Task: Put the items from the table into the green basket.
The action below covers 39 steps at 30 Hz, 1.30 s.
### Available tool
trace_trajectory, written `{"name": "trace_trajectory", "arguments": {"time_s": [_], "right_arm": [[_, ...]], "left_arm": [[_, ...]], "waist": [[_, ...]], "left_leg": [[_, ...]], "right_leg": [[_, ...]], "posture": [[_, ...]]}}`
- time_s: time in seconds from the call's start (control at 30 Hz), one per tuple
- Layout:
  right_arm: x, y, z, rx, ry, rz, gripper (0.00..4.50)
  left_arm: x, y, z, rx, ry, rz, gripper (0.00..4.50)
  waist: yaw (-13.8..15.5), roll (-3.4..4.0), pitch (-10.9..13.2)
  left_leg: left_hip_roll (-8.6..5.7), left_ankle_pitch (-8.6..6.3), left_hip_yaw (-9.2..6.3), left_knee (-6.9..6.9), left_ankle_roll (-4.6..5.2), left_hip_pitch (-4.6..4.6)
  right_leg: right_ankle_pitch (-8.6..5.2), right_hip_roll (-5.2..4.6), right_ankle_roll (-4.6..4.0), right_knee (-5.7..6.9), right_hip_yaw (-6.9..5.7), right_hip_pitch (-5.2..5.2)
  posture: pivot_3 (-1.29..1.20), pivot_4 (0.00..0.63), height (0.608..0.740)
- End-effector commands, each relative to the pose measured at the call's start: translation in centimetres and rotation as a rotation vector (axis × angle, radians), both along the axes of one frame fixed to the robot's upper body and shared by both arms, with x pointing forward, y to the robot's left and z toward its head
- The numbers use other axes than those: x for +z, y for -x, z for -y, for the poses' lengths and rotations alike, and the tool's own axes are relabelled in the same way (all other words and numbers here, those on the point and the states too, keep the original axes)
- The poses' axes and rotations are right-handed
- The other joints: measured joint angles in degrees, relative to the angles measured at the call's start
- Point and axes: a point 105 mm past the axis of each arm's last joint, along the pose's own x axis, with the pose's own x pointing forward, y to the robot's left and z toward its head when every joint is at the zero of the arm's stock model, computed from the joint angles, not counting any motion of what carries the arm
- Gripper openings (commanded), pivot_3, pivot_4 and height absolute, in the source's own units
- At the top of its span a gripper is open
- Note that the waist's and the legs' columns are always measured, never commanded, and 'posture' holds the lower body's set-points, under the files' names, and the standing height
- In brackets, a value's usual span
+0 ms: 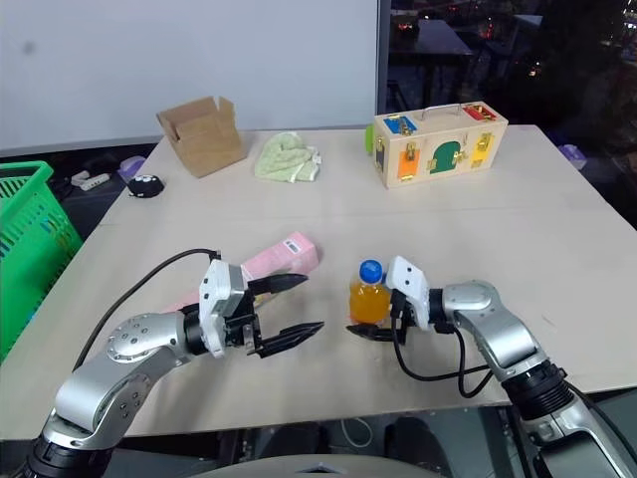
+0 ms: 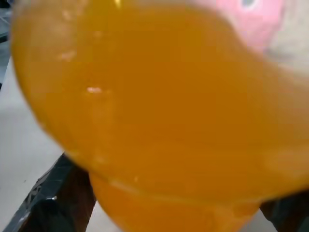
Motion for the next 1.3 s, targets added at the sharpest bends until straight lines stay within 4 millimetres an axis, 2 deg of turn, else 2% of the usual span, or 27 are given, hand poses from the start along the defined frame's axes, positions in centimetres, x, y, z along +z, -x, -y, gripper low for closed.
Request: {"name": "trace_trajectory", "arguments": {"time_s": [0.03,0.17,0.37,0.5,0.77,0.93,1.13,1.23,1.27,1.3], "right_arm": [[1.5,-0.6,0.7,-0.021,-0.008,0.059,4.48],[2.0,-0.4,2.4,-0.064,0.004,0.079,4.48],[2.4,1.0,5.1,-0.123,0.019,0.095,4.48],[3.1,2.1,6.4,-0.184,0.007,0.097,4.48],[2.7,3.1,6.2,-0.239,0.004,0.099,4.48],[4.6,5.1,7.0,-0.228,-0.054,0.128,4.48],[6.1,6.9,7.5,-0.216,-0.101,0.152,4.48],[6.6,7.2,7.1,-0.203,-0.122,0.16,4.5],[6.8,7.3,6.9,-0.198,-0.128,0.167,4.5],[6.9,7.3,6.7,-0.191,-0.137,0.169,4.5]], "left_arm": [[0.4,-0.6,0.5,-0.038,-0.002,0.026,4.5],[-0.4,-1.4,1.2,-0.092,-0.024,0.034,4.5],[-1.2,-2.2,2.1,-0.173,-0.034,0.04,4.5],[-1.2,-2.9,3.1,-0.213,-0.007,0.039,4.5],[-2.1,-3.3,5.4,-0.299,-0.008,0.012,4.5],[-2.7,-4.5,6.0,-0.297,-0.02,0.005,4.5],[-2.8,-4.7,6.1,-0.295,-0.014,0.005,4.5],[-2.8,-4.8,6.0,-0.286,-0.011,0.004,3.2],[-2.7,-4.8,5.9,-0.284,-0.01,0.007,3.0],[-2.5,-4.8,5.8,-0.28,-0.001,0.009,3.0]], "waist": [[0.01,-0.01,-0.01],[-0.08,-0.01,0.0],[-0.51,0.0,0.0],[-1.94,0.0,0.0],[-5.22,0.02,-0.04],[-5.82,0.04,-0.07],[-7.74,0.02,-0.08],[-8.72,0.02,-0.08],[-8.97,0.02,-0.08],[-9.24,0.02,-0.08]], "left_leg": [[-0.01,0.0,0.0,0.01,0.0,-0.01],[-0.08,0.0,0.05,0.04,0.0,-0.06],[-0.11,-0.01,0.09,0.05,0.01,-0.1],[-0.08,0.0,0.11,0.07,0.0,-0.11],[-0.07,-0.01,0.06,0.12,0.01,-0.07],[-0.11,-0.01,0.04,0.12,0.01,-0.08],[-0.09,-0.01,0.06,0.12,0.02,-0.06],[-0.07,-0.01,0.05,0.12,0.02,-0.01],[-0.07,-0.01,0.03,0.12,0.02,0.03],[-0.07,-0.01,0.03,0.12,0.02,0.05]], "right_leg": [[0.01,-0.01,0.0,-0.01,0.0,0.0],[0.01,-0.06,0.01,-0.05,0.04,0.0],[0.02,-0.09,-0.01,-0.08,0.03,-0.02],[0.0,-0.04,0.03,-0.05,0.03,-0.01],[0.0,0.0,0.08,-0.03,0.18,0.0],[0.0,-0.01,0.09,-0.03,0.37,0.0],[0.0,0.0,0.11,-0.04,0.45,0.01],[0.0,0.05,0.13,-0.02,0.51,0.08],[0.0,0.06,0.13,-0.02,0.52,0.11],[0.0,0.06,0.13,-0.02,0.51,0.11]], "posture": [[0.05,0.0,0.74],[0.01,0.0,0.74],[-0.07,0.0,0.74],[-0.11,0.0,0.74],[-0.17,0.0,0.74],[-0.2,0.0,0.74],[-0.22,0.0,0.74],[-0.23,0.0,0.74],[-0.23,0.0,0.74],[-0.22,0.0,0.74]]}}
